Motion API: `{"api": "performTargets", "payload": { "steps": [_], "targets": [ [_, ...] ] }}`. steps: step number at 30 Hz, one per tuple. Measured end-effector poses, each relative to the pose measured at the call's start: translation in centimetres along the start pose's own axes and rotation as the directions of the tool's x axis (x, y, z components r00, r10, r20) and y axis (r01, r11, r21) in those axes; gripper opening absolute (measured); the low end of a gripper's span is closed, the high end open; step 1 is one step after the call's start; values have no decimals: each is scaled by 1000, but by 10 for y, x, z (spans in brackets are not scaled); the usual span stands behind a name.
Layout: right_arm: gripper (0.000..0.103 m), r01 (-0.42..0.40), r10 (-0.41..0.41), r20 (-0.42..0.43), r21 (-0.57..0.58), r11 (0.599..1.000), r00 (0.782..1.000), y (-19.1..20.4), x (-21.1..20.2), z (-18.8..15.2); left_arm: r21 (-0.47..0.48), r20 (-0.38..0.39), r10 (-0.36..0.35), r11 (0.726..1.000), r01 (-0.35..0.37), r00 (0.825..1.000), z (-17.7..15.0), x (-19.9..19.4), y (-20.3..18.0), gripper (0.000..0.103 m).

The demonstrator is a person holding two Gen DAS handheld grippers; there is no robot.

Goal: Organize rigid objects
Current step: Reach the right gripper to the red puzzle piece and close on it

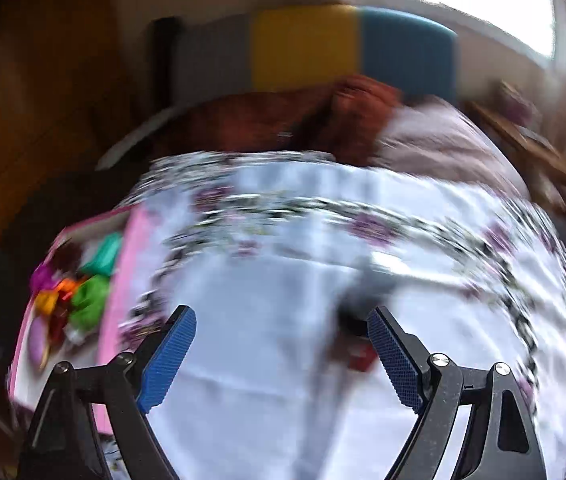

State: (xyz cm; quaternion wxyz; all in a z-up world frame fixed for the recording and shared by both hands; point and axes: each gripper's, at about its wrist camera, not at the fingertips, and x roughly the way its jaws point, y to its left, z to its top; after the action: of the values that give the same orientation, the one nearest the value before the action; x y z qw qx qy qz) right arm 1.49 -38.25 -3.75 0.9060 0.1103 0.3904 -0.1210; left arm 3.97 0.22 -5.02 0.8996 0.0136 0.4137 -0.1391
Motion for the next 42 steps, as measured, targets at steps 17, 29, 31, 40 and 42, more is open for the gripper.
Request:
{"api": "performTargets", "payload": {
  "steps": [17,29,31,40,42],
  "targets": [
    [88,284,-250,-209,151,947,945,-106,57,-4,55,-14,-19,998,20,1000,7,3,-22,42],
    [88,199,-150,-227,214,956,962,-106,60,-7,162,-31,-80,983,84,996,13,10,-70,43],
    [88,198,-143,-263,198,960,954,-103,67,-11,181,-33,-94,979,98,995,15,10,-80,43],
    [80,201,-141,-339,151,968,930,-96,79,-20,248,-38,-162,954,166,986,21,10,-120,43],
    [53,212,-151,-360,137,968,921,-95,82,-23,261,-40,-174,949,178,984,23,11,-129,43]
  ]
}}
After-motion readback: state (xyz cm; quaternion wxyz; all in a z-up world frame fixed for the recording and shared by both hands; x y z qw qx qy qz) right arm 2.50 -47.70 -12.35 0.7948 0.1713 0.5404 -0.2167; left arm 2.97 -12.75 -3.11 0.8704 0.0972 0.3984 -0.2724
